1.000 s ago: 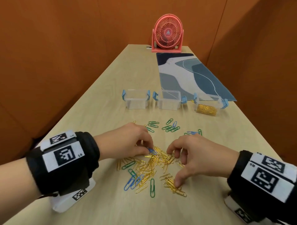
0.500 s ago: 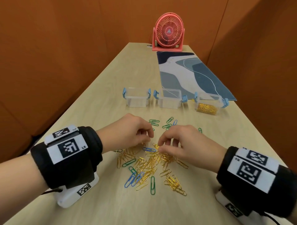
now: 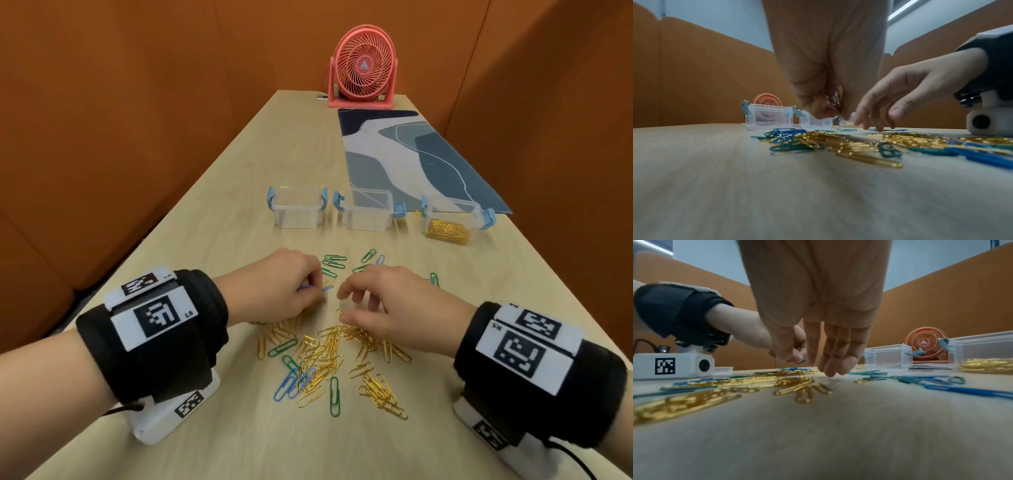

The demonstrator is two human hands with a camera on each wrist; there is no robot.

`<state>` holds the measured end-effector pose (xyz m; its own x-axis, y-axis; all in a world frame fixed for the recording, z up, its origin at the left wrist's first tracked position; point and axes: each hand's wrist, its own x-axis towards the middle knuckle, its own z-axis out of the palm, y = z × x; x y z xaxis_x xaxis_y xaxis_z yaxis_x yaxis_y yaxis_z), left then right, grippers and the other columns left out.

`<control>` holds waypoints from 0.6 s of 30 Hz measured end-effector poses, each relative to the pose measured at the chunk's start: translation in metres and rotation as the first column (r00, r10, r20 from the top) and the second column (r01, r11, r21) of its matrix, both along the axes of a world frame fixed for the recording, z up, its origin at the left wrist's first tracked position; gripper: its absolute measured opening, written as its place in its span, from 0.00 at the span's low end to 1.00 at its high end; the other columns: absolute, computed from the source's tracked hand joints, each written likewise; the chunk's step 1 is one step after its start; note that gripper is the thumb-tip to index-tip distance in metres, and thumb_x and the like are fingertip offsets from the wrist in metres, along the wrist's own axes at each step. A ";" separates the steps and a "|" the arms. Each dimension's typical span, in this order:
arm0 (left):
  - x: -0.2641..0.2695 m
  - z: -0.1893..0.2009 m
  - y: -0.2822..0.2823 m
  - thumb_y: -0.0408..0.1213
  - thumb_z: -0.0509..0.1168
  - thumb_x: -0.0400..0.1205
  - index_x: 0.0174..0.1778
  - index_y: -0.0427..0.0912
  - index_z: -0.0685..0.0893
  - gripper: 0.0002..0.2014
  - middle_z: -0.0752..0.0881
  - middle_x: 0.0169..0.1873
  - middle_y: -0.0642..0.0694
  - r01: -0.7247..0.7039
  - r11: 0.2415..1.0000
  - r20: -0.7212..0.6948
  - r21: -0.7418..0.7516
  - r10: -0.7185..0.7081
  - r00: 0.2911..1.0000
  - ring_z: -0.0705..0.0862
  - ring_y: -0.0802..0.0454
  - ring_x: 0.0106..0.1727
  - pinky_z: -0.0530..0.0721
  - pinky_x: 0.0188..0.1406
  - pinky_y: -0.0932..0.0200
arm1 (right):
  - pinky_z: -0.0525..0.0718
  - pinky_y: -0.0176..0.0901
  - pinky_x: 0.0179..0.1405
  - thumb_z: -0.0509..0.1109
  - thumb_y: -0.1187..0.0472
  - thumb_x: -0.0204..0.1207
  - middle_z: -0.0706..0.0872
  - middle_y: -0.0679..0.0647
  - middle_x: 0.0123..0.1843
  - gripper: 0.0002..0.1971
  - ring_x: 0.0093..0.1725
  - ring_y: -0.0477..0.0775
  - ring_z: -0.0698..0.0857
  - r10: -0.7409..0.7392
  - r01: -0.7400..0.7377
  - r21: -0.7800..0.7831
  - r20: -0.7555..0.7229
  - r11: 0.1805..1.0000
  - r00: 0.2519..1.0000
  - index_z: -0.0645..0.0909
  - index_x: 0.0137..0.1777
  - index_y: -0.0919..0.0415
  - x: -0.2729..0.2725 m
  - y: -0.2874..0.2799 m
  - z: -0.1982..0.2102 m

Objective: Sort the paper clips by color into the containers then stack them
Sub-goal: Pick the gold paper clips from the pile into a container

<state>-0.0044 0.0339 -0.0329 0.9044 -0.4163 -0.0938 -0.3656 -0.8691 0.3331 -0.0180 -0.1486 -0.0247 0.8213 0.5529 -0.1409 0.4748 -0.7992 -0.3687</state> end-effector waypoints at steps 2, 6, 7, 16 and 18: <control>0.003 0.000 -0.001 0.42 0.62 0.82 0.47 0.47 0.81 0.04 0.79 0.40 0.55 -0.048 0.998 0.059 -0.027 0.050 0.997 0.77 0.58 0.40 0.72 0.38 0.69 | 0.73 0.34 0.52 0.67 0.42 0.74 0.76 0.46 0.56 0.21 0.49 0.43 0.74 0.044 -0.045 -0.036 -0.030 0.998 0.999 0.77 0.65 0.48 -0.001 0.000 0.000; -0.005 0.001 0.003 0.50 0.65 0.79 0.59 0.50 0.81 0.15 0.77 0.49 0.55 0.040 0.999 0.108 0.003 -0.040 0.993 0.75 0.60 0.49 0.72 0.50 0.68 | 0.71 0.31 0.48 0.76 0.37 0.62 0.75 0.43 0.53 0.28 0.48 0.40 0.74 0.085 -0.086 -0.020 -0.072 0.996 0.994 0.80 0.61 0.44 -0.008 -0.006 0.003; -0.010 0.001 0.005 0.53 0.66 0.77 0.60 0.51 0.81 0.18 0.78 0.52 0.55 0.081 0.997 0.099 -0.010 -0.079 0.992 0.76 0.61 0.50 0.74 0.54 0.67 | 0.71 0.30 0.48 0.79 0.37 0.56 0.73 0.41 0.52 0.33 0.47 0.38 0.73 0.092 -0.093 -0.016 -0.086 0.995 0.992 0.79 0.62 0.43 -0.011 -0.010 0.003; -0.030 -0.002 0.000 0.54 0.74 0.70 0.64 0.57 0.82 0.25 0.78 0.53 0.57 0.188 0.981 -0.068 -0.045 -0.191 0.979 0.77 0.67 0.43 0.70 0.43 0.81 | 0.78 0.27 0.43 0.85 0.51 0.54 0.76 0.40 0.49 0.34 0.38 0.36 0.75 0.067 -0.069 -0.005 -0.129 0.998 0.989 0.81 0.63 0.42 -0.021 -0.021 0.004; -0.030 -0.002 -0.002 0.50 0.73 0.72 0.60 0.55 0.85 0.19 0.81 0.51 0.56 0.185 0.979 -0.067 -0.085 -0.191 0.979 0.78 0.67 0.39 0.71 0.42 0.80 | 0.82 0.37 0.49 0.83 0.52 0.59 0.81 0.45 0.48 0.26 0.41 0.40 0.79 0.042 -0.040 0.020 -0.123 0.999 0.991 0.84 0.59 0.44 -0.020 -0.019 0.003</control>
<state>-0.0342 0.0323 -0.0352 0.8011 -0.5867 -0.1183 -0.4915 -0.7578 0.4291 -0.0378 -0.1674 -0.0217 0.7747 0.5890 -0.2301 0.4569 -0.7729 -0.4403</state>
